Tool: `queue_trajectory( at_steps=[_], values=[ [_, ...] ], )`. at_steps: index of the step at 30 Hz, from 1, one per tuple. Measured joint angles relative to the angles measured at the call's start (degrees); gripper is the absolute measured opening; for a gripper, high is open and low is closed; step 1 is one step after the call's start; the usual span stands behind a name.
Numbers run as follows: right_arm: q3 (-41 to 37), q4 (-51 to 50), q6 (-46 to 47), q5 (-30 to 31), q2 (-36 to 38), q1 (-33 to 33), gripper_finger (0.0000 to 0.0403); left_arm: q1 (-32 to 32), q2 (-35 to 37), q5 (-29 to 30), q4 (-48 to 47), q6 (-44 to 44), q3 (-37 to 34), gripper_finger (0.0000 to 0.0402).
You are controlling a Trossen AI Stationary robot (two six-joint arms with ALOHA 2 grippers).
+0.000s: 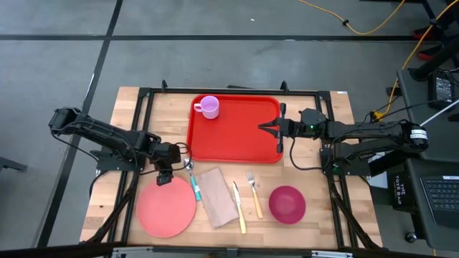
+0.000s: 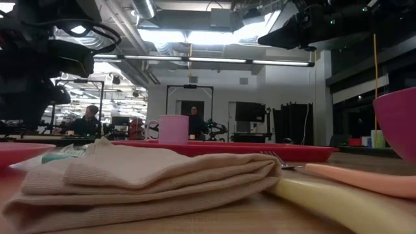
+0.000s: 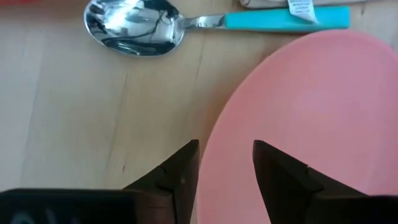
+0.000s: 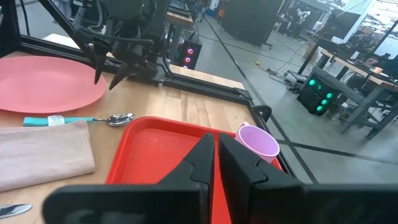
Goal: Set up tray
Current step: Put the light pink plate in the middle of the red tray
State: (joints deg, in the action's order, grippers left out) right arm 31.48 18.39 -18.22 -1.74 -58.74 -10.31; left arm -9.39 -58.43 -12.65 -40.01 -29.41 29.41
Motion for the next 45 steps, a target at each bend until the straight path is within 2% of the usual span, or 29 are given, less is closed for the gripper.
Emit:
queue_trajectory(
  at_steps=[12, 19, 24, 34, 38, 45],
  values=[
    [0.0, 0.1, 0.0, 0.1, 0.0, 0.0, 0.0029, -0.2, 0.0, -0.4, 0.8, -0.4, 0.0, 0.0143],
    [0.0, 0.1, -0.1, 0.1, 0.0, 0.0, 0.0029, -2.9, 0.0, -0.3, 1.2, -1.4, 0.0, 0.0143],
    [0.0, 0.2, 0.0, 0.1, 0.0, 0.0, 0.0029, -4.7, -0.3, 2.4, 1.2, -1.6, 0.0, 0.0143],
    [0.0, 0.3, 0.1, 0.1, 0.0, 0.0, 0.0029, -6.8, -5.0, 3.0, 1.6, -3.9, 0.0, 0.0143],
    [0.0, 0.3, 0.1, 0.1, 0.0, 0.0, 0.0029, -7.5, -7.0, 0.5, 3.1, -3.9, 0.0, 0.0143],
    [0.0, 0.3, 0.1, 0.1, 0.0, 0.0, 0.0029, -8.0, -11.5, 0.3, 3.0, -3.9, 0.0, 0.0143]
  ],
)
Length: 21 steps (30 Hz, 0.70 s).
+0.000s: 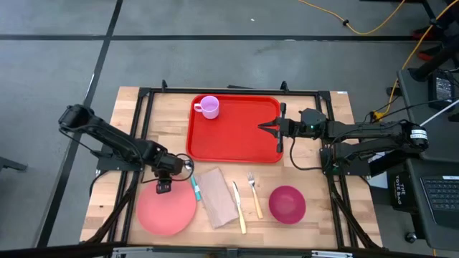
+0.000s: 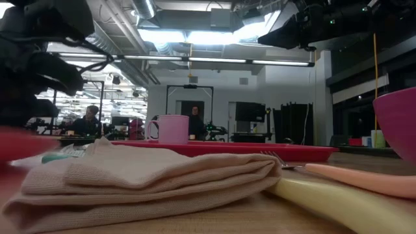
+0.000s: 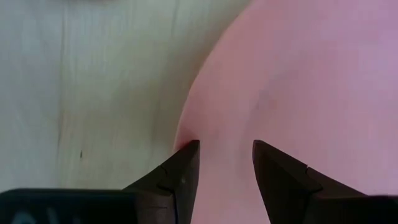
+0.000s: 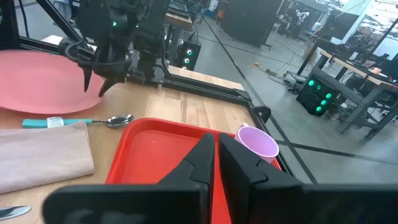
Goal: Set up tray
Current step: Put the light pink plate in the middle of the red tray
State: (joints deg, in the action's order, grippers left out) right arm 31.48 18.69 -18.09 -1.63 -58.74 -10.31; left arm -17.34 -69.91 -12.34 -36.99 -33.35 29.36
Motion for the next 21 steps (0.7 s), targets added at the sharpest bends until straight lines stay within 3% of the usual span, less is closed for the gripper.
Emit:
queue_trajectory(
  at_steps=[21],
  values=[
    [0.0, 0.3, 0.0, 0.0, 0.0, 0.0, 0.0029, 0.0, -1.2, -2.9, -0.1, 1.1, 0.0, 0.0143]
  ],
)
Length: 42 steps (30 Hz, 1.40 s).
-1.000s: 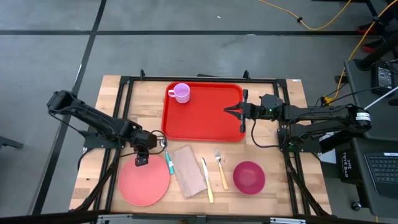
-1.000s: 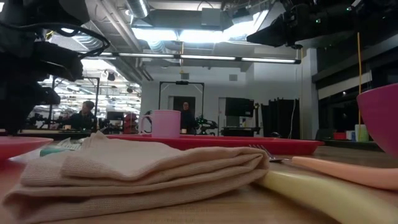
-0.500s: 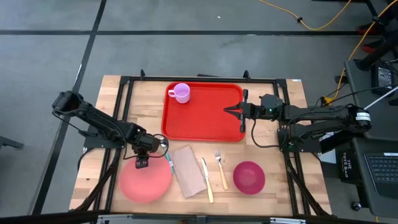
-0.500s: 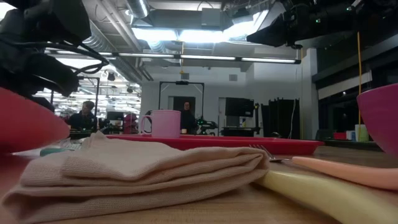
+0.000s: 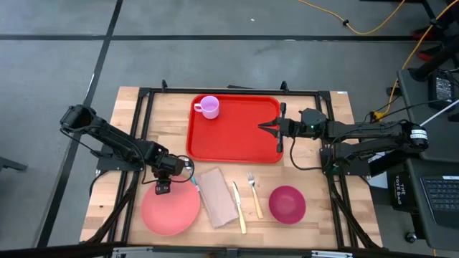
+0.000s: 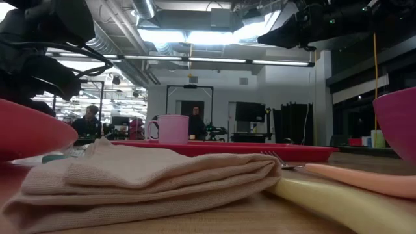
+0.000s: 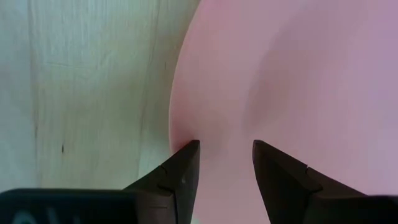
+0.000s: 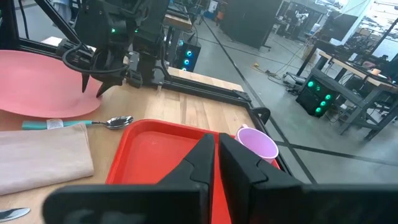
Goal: Set up tray
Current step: Put the light pink plate in the middle of the red tray
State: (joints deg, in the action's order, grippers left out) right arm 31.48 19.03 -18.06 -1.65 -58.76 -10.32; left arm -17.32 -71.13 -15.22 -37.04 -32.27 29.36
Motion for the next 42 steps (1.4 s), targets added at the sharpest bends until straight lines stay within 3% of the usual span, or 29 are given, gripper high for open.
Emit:
queue_trajectory(
  at_steps=[22, 30, 42],
  values=[
    [0.0, 0.0, -0.1, 0.0, 0.0, 0.0, 0.0029, 0.0, 0.0, 0.3, -0.9, 4.8, 2.7, 0.0143],
    [0.0, 0.0, -0.2, 0.0, 0.0, 0.0, 0.0029, 0.0, 0.1, 3.7, -0.9, 6.1, 2.7, 0.0143],
    [0.0, 0.0, -0.2, 0.0, 0.0, 0.0, 0.0029, 0.1, 5.1, 5.8, -0.4, 6.1, 2.7, 0.0143]
  ],
)
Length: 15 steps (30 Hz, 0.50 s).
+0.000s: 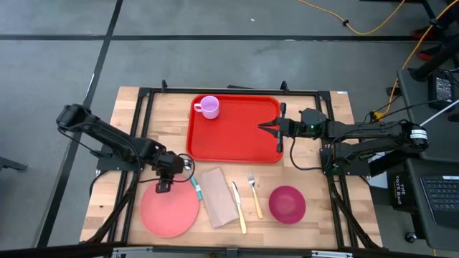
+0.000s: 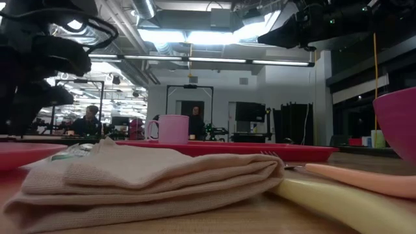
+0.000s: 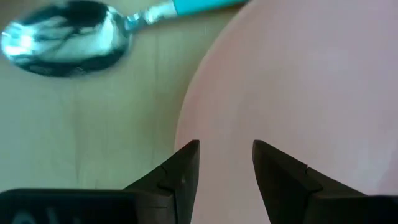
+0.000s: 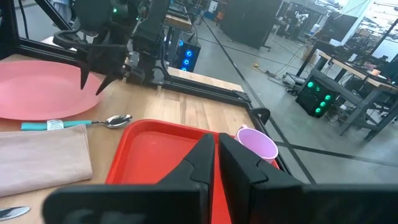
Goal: Set up tray
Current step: Put the light pink plate in the middle of the red tray
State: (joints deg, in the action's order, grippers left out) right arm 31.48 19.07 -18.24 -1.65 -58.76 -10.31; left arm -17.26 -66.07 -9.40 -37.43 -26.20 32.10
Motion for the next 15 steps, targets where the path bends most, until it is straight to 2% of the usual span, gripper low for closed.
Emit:
queue_trajectory(
  at_steps=[6, 15],
  values=[
    [0.0, 0.0, 0.0, 0.0, 0.0, 0.0, 0.0029, 0.0, 1.7, 5.7, -1.5, 0.0, 0.0, 0.0143],
    [0.0, 0.0, 0.0, 0.0, 0.0, 0.0, 0.0029, 0.0, -0.5, 5.3, -1.7, 0.4, 0.0, 0.0143]
  ],
)
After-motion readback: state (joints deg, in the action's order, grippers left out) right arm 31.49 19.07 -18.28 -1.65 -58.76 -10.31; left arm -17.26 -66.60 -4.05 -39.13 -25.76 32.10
